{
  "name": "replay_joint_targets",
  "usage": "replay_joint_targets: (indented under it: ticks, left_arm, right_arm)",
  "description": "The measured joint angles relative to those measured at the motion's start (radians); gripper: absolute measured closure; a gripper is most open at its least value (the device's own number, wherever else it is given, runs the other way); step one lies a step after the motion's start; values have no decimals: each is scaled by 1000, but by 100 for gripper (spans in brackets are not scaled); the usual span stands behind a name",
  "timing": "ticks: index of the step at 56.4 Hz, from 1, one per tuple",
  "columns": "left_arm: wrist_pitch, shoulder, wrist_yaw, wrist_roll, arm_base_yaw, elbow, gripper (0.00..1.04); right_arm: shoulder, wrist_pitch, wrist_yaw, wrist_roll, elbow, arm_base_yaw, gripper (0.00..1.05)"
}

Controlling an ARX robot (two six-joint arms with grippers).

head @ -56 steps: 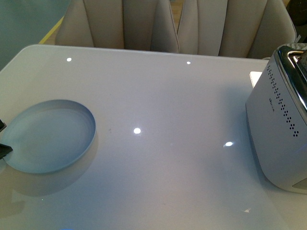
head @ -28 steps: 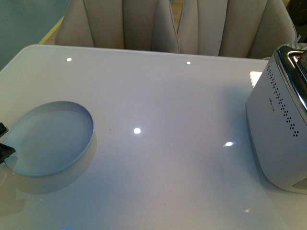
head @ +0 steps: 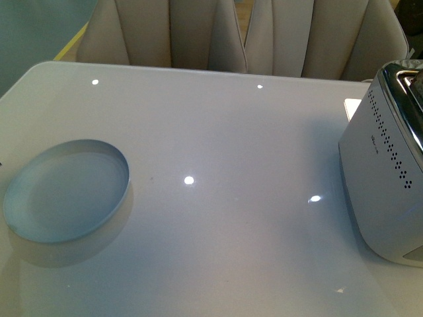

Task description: Left arm holds plate, right arm toasts bread

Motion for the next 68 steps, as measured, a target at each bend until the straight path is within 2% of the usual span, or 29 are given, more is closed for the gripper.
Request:
replay_joint_targets:
  ticks: [6, 11, 21, 39, 44, 45, 50, 54, 66, 68]
  left_arm:
    - [-26, -139, -16, -40, -30, -37, 7]
    - [-87, -319, -49, -82, -98, -64, 7]
    - [-214, -576, -172, -157, -254, -56, 7]
    - [-373, -793, -380, -228, -494, 54, 8]
    - [-50, -861, -459, 80, -536, -42, 28]
    - [-29, -878, -466, 148, -540, -55, 32]
    - [-16, -957, -505, 323, -567, -97, 48]
    - [-4, -1001, -483, 386, -567, -143, 60]
    - [11, -1128, -410, 443, -493, -314, 102]
    - [12, -1144, -403, 447, -485, -328, 102]
  right_arm:
    - [0, 0, 0, 0, 0, 0, 9]
    - [0, 0, 0, 0, 0, 0, 9]
    - [0, 0, 0, 0, 0, 0, 9]
    - [0, 0, 0, 0, 0, 0, 9]
    - [0, 0, 0, 0, 0, 0, 9]
    - [0, 0, 0, 0, 0, 0, 9]
    - [0, 0, 0, 0, 0, 0, 9]
    - [0, 0, -1, 0, 0, 0, 9]
    - [0, 0, 0, 0, 0, 0, 9]
    - [0, 0, 0, 0, 0, 0, 9]
